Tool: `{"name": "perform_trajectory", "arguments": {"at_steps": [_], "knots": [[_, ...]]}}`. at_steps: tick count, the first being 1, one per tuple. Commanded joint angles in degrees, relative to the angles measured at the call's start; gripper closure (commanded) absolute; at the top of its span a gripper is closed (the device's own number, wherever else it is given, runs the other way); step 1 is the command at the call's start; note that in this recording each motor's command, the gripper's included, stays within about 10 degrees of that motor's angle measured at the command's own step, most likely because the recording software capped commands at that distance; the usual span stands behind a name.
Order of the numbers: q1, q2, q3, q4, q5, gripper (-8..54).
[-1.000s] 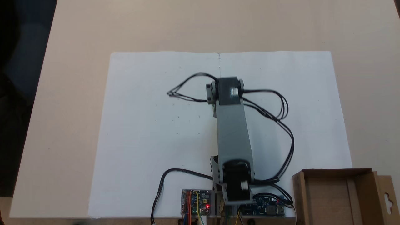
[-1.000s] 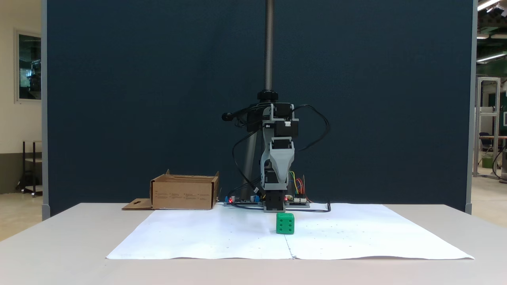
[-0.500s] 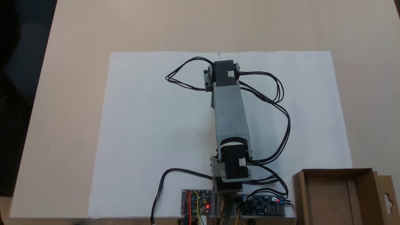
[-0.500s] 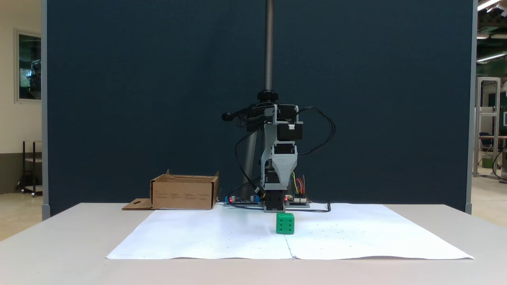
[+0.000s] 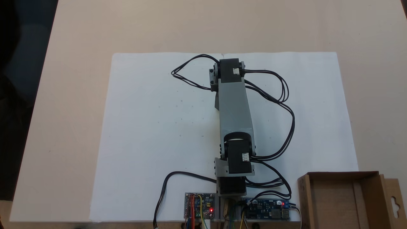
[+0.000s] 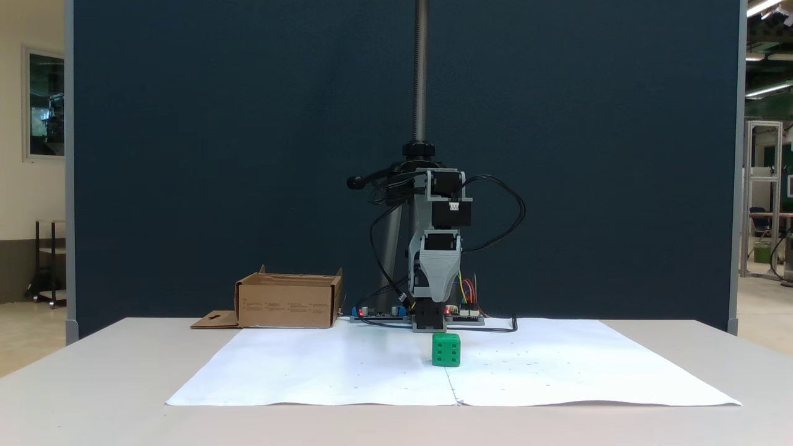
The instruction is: Grasp a green dice and put it in the bin.
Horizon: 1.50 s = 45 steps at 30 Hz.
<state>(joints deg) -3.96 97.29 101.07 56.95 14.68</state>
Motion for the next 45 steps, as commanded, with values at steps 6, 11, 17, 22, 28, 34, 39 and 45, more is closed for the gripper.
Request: {"name": "perform_trajectory", "arguments": {"at_steps": [6,11,17,22,28,34,39,45], "knots": [[-0.5,-1.1,-1.9,-4.8,3.9,4.8],[-1.1,-1.5,-1.5,-6.2,4.0,4.8],[-2.2,-2.1,-1.5,-7.3,4.6,4.8],[-2.3,-2.2,-1.5,-7.5,4.7,4.9],[-2.3,-3.3,-1.4,-7.6,4.7,4.9],[-2.3,-3.8,-1.3,-7.7,4.6,4.9],[-2.2,-4.2,-1.3,-8.1,4.6,4.8],[-2.1,-6.4,-1.1,-9.4,4.6,4.8]]}}
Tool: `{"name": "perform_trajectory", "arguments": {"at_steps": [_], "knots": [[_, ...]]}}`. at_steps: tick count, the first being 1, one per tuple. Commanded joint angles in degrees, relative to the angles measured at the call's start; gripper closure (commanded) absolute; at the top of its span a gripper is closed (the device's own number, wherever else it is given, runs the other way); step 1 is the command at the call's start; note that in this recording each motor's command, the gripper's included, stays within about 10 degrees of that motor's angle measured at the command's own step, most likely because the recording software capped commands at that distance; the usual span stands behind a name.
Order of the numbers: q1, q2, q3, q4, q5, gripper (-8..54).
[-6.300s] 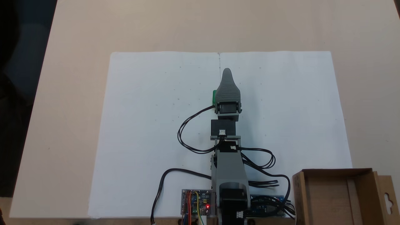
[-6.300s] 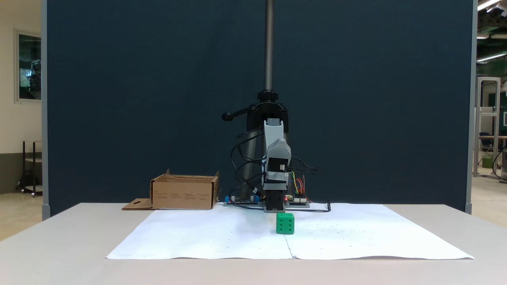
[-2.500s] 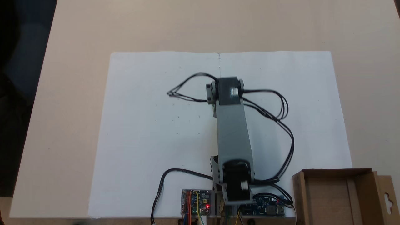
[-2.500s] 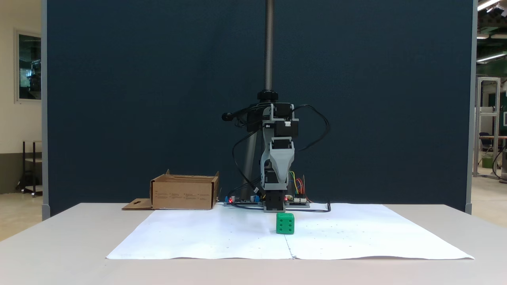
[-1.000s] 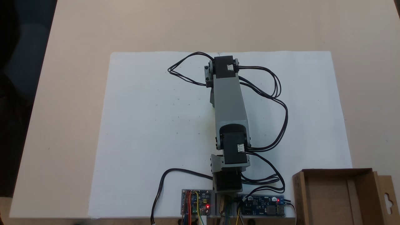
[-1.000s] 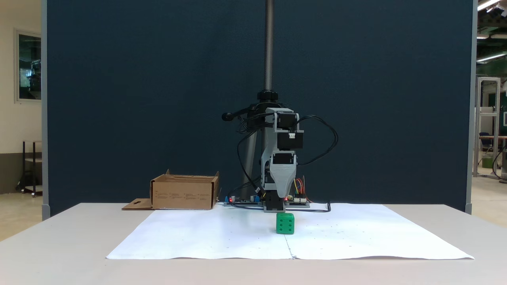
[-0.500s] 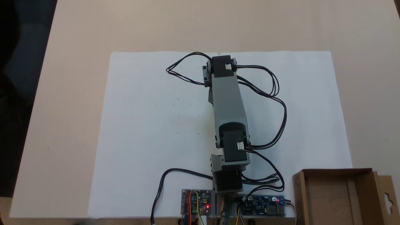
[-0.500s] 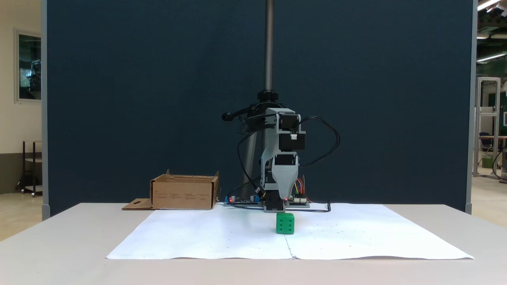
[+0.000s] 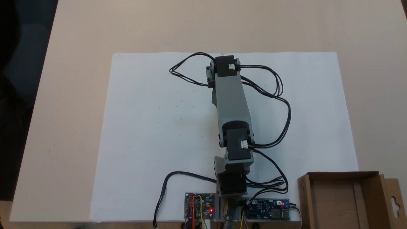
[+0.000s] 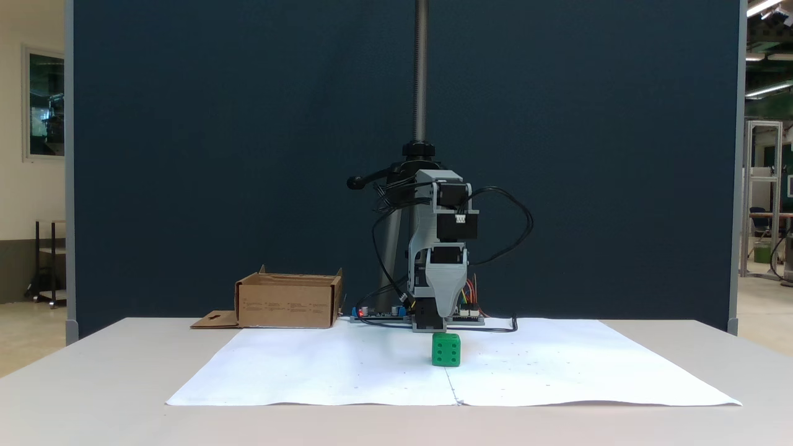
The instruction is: Grasp a green dice and put it in the bin.
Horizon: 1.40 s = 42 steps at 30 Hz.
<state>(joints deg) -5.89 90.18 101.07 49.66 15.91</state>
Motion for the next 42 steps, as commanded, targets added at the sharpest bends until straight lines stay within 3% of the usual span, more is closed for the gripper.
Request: {"name": "perform_trajectory", "arguments": {"at_steps": [1,42], "knots": [[-0.2,0.4,-1.1,-2.2,3.3,4.9],[-2.0,-5.1,4.6,-6.9,-11.3,2.9]]}}
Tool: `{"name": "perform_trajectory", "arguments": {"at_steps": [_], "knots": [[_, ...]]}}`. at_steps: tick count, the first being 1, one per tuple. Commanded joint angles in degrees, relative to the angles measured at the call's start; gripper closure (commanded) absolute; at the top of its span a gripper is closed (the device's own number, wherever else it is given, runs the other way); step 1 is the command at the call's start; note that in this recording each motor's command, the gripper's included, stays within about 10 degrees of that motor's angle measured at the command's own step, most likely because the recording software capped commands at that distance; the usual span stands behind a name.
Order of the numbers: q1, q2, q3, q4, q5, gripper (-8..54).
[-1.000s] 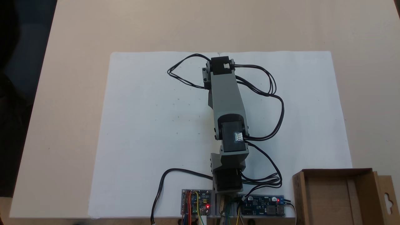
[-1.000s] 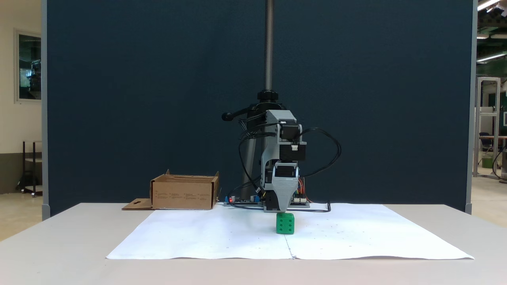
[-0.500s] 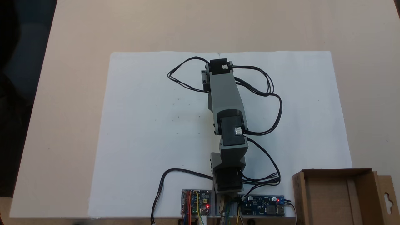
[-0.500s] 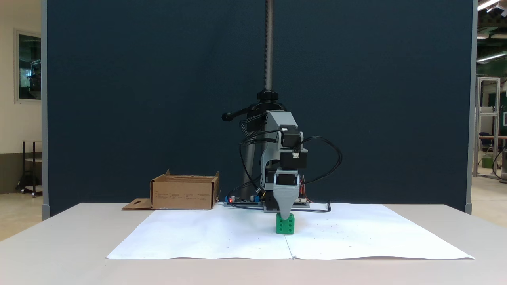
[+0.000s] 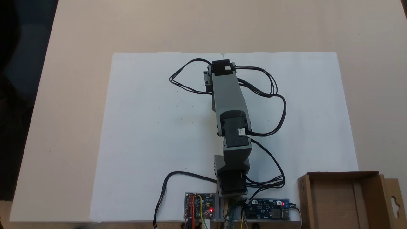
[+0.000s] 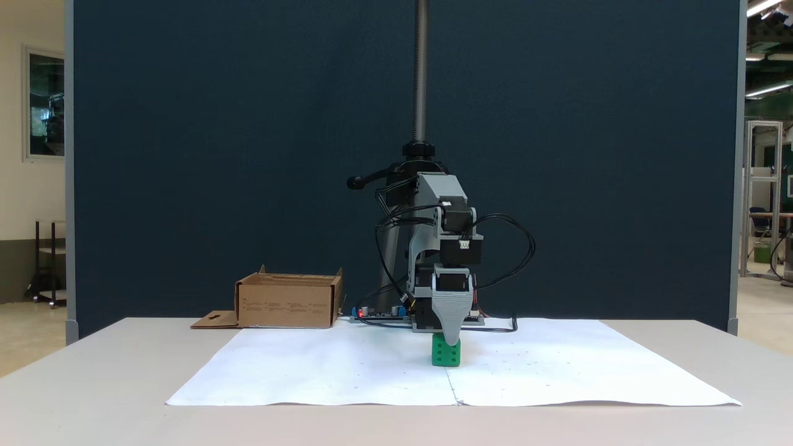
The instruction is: Grasp a green dice and put it in the bin.
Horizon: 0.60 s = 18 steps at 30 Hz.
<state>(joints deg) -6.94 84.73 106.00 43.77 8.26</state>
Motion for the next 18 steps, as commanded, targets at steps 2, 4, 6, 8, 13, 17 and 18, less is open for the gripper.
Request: {"name": "perform_trajectory", "arguments": {"at_steps": [2,4,6,8,13,17,18], "knots": [[-1.0,-0.3,-0.4,-1.3,-3.9,2.9],[-0.9,-0.8,-0.4,-1.6,-4.0,2.9],[-0.9,-1.1,-0.4,-1.7,-4.0,3.0],[-0.8,-1.7,-0.4,-2.3,-3.9,3.0],[-0.7,-2.6,-0.4,-4.2,-4.0,3.1],[-0.4,-3.5,-0.4,-5.3,-4.5,3.1],[-0.2,-3.5,-0.4,-5.4,-4.7,3.1]]}}
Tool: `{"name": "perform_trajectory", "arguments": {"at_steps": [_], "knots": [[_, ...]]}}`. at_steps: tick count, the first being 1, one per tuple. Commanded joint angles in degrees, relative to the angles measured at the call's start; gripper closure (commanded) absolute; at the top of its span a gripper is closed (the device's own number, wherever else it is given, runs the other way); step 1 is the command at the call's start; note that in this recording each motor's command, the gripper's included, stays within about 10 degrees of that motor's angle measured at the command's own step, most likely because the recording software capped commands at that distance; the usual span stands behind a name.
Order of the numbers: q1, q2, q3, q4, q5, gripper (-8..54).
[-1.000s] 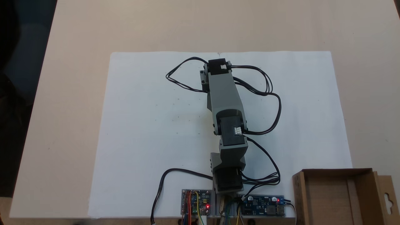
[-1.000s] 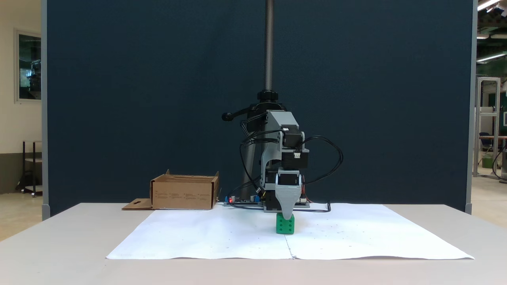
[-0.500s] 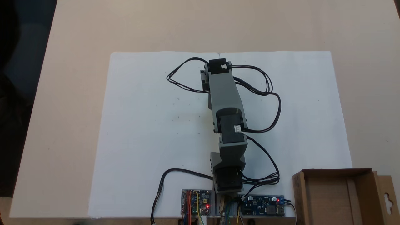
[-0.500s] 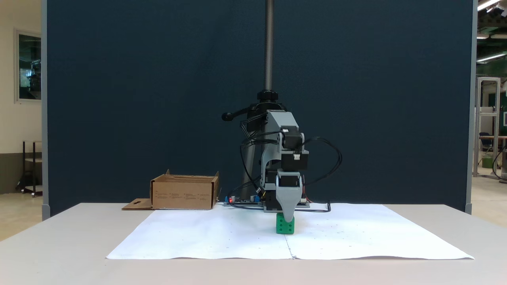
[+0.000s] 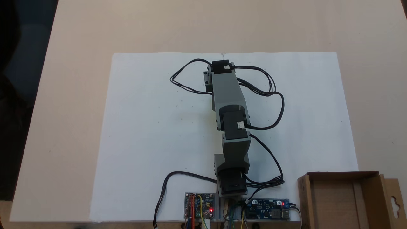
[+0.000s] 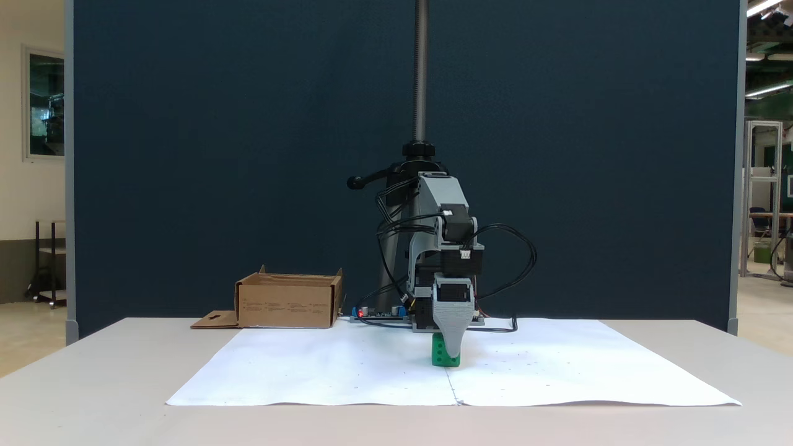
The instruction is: Grasp a green dice and put it in the bin.
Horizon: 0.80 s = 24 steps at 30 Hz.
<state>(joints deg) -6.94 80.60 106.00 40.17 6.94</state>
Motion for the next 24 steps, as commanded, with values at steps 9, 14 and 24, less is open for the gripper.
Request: {"name": "perform_trajectory", "arguments": {"at_steps": [9,14,24], "knots": [[2.2,0.0,-0.4,-1.8,-4.6,3.1],[3.1,0.0,-0.4,-1.8,-5.2,3.1],[3.1,-0.8,-0.4,-1.7,-5.2,4.0]]}}
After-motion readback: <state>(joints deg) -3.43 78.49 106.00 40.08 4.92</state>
